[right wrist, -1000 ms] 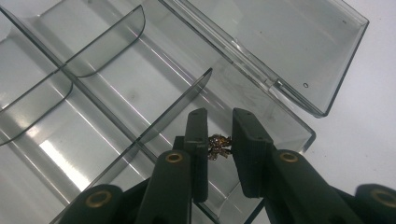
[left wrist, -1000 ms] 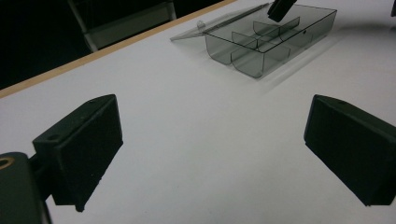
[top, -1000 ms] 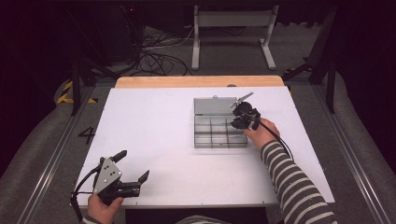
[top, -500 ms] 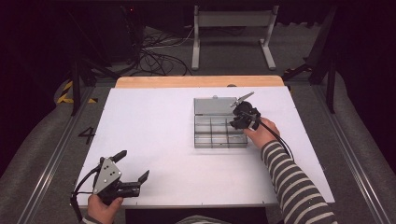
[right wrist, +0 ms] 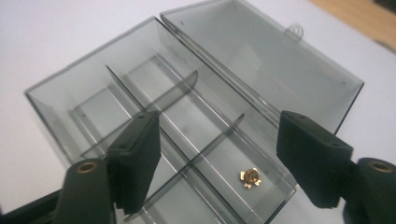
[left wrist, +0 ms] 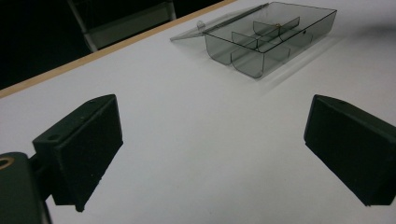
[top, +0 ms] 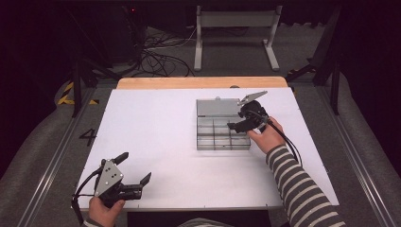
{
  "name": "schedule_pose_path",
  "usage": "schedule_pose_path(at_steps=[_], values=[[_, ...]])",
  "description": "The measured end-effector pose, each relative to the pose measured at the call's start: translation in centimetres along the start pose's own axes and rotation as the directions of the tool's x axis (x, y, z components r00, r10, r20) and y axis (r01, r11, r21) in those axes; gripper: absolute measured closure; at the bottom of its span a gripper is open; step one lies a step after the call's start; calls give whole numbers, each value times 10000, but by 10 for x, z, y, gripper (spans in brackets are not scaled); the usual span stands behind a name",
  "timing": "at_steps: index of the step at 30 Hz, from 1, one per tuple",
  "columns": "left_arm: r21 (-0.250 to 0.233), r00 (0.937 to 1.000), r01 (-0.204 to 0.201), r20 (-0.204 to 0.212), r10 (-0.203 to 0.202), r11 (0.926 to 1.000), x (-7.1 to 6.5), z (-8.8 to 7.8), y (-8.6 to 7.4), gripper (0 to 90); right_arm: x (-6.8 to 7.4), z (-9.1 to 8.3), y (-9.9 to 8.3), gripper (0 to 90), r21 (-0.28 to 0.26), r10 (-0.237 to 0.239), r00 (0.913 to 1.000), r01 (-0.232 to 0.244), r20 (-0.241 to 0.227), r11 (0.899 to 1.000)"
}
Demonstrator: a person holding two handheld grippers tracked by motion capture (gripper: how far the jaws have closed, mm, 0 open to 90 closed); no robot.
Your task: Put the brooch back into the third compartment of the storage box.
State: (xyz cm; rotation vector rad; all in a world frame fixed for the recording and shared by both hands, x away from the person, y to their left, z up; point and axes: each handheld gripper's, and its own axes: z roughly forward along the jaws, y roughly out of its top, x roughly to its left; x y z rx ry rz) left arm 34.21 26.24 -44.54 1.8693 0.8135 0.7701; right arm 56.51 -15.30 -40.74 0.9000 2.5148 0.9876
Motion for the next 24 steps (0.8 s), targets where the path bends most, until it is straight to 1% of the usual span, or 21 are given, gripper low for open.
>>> schedule_pose_path(at_steps=[1,3,5,7,8,10,11,12,18,19,24], values=[[-19,10000,26,-1,-26,10000,0,0,0,52,2,-5,0,283,-219,-49,10000,47,-58,9997],[-21,10000,25,-3,-25,10000,0,0,0,52,3,-7,0,276,-300,-69,9999,67,-80,9995],[-29,10000,32,-6,-32,10000,0,0,0,52,4,-10,-1,221,-435,-86,10000,86,10,9990],[-32,10000,41,-8,-41,10000,0,0,0,52,6,-15,-3,179,-550,-104,9999,103,-13,9984],[-41,10000,40,-4,-40,10000,0,0,0,52,7,-18,-4,160,-677,-153,9998,158,89,9976],[-41,10000,46,-2,-46,10000,0,0,0,52,8,-22,-5,139,-847,-166,9997,178,154,9962],[-44,10000,52,0,-52,10000,0,0,0,52,8,-22,-5,139,-847,-166,9997,178,154,9962],[-45,10000,50,-5,-50,10000,0,0,0,52,9,-27,-6,118,-1058,-168,9998,176,89,9942],[-87,9999,140,-14,-140,9999,0,0,0,52,11,-36,-8,53,-1349,-278,9995,295,148,9904],[-67,10000,54,-27,-54,10000,1,0,0,52,12,-37,-9,46,-1390,-313,9995,325,108,9898],[-89,9999,112,-44,-112,9999,0,-1,0,50,17,-45,-11,18,-1637,-456,9989,467,103,9854]])
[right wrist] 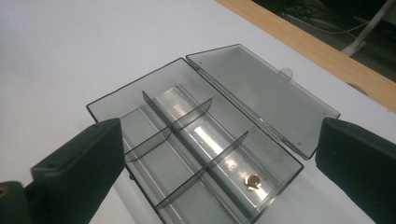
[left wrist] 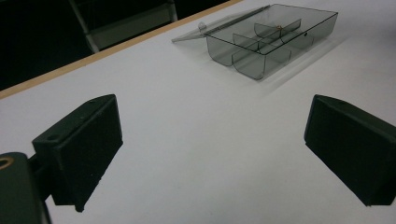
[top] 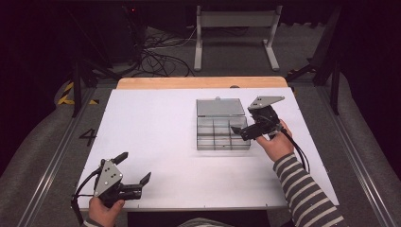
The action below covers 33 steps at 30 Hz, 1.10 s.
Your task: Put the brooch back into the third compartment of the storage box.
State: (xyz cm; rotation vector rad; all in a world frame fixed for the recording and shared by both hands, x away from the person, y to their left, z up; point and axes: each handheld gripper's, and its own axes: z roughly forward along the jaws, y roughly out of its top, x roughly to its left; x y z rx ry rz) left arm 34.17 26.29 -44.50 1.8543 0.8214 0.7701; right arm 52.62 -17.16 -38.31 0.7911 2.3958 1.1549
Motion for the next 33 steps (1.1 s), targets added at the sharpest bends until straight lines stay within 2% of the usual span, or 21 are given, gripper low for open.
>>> schedule_pose_path(at_steps=[6,8,14,16,26,31,33], values=[[-21,9999,97,25,-97,10000,0,0,0,50,5,-9,-1,6,-229,-218,9997,216,-67,9995],[-6,10000,11,3,-11,10000,1,0,0,50,7,-13,-3,5,-308,-268,9996,265,-115,9992],[-15,10000,30,-1,-30,10000,1,0,0,50,14,-27,-11,4,-848,-366,9993,363,-18,9957],[-11,10000,29,2,-29,10000,1,0,0,50,17,-34,-18,4,-1097,-365,9992,348,-134,9934],[-31,10000,52,-12,-52,10000,0,-1,0,50,28,-47,-37,3,-1457,-439,9988,404,-210,9885],[-70,9999,139,33,-139,9999,1,-1,0,50,28,-54,-54,0,-1687,-311,9994,276,-181,9853],[-122,9998,199,96,-197,9997,0,-1,0,51,27,-56,-62,0,-1922,-228,9996,192,-168,9812]])
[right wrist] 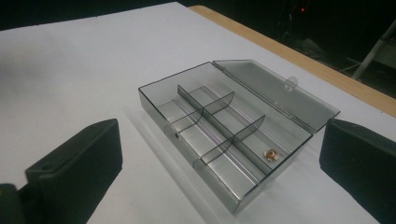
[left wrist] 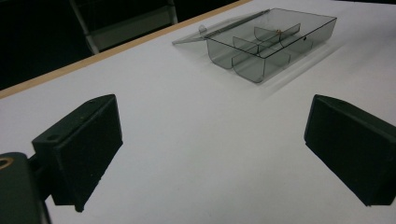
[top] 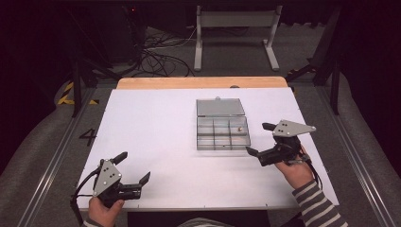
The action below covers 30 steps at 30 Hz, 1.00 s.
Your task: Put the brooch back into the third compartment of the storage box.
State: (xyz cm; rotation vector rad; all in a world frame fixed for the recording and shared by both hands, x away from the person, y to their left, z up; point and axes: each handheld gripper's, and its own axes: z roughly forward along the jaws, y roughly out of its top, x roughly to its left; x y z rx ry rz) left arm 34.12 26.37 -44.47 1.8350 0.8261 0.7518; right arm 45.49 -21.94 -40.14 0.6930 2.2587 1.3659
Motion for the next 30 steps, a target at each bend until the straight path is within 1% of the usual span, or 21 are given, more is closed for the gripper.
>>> schedule_pose_path(at_steps=[2,4,6,15,17,18,20,22,25,30], values=[[-19,10000,15,43,-15,10000,0,0,0,51,-1,-2,-7,0,-197,135,9998,-137,-117,9997],[-40,10000,10,29,-10,10000,-1,0,0,50,0,-2,-14,0,-264,216,9997,-218,-91,9994],[-63,10000,13,33,-13,10000,0,0,0,50,1,-3,-20,0,-320,169,9998,-172,-103,9993],[-52,10000,-64,30,64,10000,0,-1,0,49,6,-7,-43,0,-74,307,9993,-309,-192,9995],[-64,10000,-63,36,63,10000,0,-1,0,49,6,-8,-50,0,-42,328,9993,-329,-199,9995],[-67,10000,-59,38,59,10000,0,-1,0,48,6,-8,-56,0,21,390,9990,-390,-220,9992],[-70,10000,-64,43,64,10000,0,-1,0,49,5,-8,-59,0,52,435,9988,-434,-223,9990],[-63,10000,-90,39,91,9999,0,-1,0,48,5,-8,-64,0,73,554,9982,-553,-217,9984],[-61,10000,-90,42,91,9999,0,-1,0,49,5,-8,-71,0,158,604,9981,-601,-155,9981],[-50,10000,-81,48,81,10000,-1,-1,0,47,5,-9,-82,0,107,789,9969,-788,-53,9968]])
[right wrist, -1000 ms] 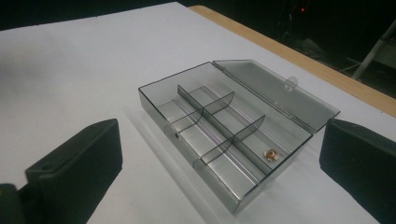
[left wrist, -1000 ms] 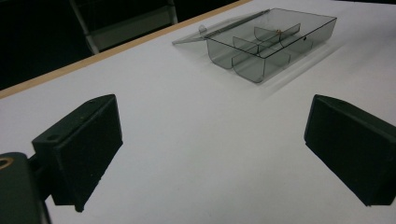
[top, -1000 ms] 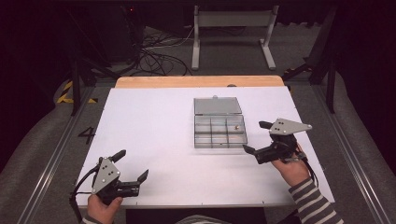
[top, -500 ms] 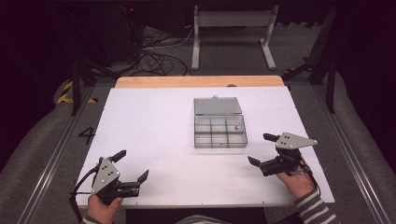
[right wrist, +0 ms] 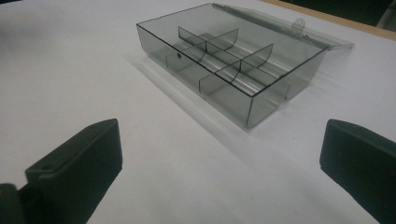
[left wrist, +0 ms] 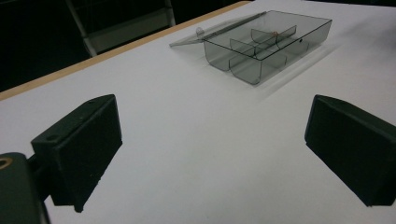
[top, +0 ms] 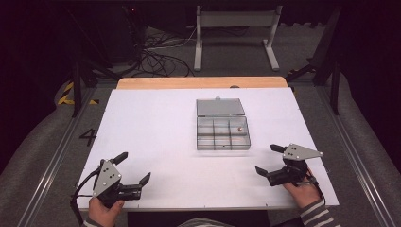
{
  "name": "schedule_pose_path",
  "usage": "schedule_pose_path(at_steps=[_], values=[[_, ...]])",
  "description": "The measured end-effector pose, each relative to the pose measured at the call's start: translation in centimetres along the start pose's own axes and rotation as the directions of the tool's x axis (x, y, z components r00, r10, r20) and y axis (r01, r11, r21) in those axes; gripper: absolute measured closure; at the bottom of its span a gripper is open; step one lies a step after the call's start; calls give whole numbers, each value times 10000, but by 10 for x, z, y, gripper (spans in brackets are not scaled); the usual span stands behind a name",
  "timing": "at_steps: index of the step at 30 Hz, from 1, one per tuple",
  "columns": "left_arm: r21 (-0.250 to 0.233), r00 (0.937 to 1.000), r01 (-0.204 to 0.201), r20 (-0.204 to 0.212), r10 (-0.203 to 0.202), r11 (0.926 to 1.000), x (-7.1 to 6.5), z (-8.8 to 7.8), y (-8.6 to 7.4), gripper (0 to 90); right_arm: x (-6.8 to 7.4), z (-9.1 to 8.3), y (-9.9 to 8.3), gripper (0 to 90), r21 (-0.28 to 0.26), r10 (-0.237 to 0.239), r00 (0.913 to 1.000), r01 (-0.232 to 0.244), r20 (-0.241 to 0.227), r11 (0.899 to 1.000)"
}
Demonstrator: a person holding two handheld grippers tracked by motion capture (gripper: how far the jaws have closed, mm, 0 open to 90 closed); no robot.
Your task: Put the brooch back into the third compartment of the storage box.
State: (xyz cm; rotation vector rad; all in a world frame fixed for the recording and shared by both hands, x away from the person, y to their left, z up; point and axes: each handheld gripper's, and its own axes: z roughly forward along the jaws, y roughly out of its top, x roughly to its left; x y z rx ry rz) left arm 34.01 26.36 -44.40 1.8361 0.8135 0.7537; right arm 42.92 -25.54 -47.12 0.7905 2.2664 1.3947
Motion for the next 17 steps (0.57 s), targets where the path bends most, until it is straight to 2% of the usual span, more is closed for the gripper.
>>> schedule_pose_path(at_steps=[4,7,12,17], values=[[-72,10000,-3,36,3,10000,0,0,0,48,-2,0,-6,0,153,295,9996,-295,23,9994],[-121,10000,67,72,-66,9999,1,0,0,49,-2,1,-9,0,231,244,9996,-247,139,9994],[-124,9997,210,126,-209,9997,1,1,0,48,-6,2,-11,0,382,494,9987,-499,152,9980],[-188,9992,354,179,-351,9992,1,1,0,47,-4,1,-12,0,371,278,9994,-286,223,9989]])
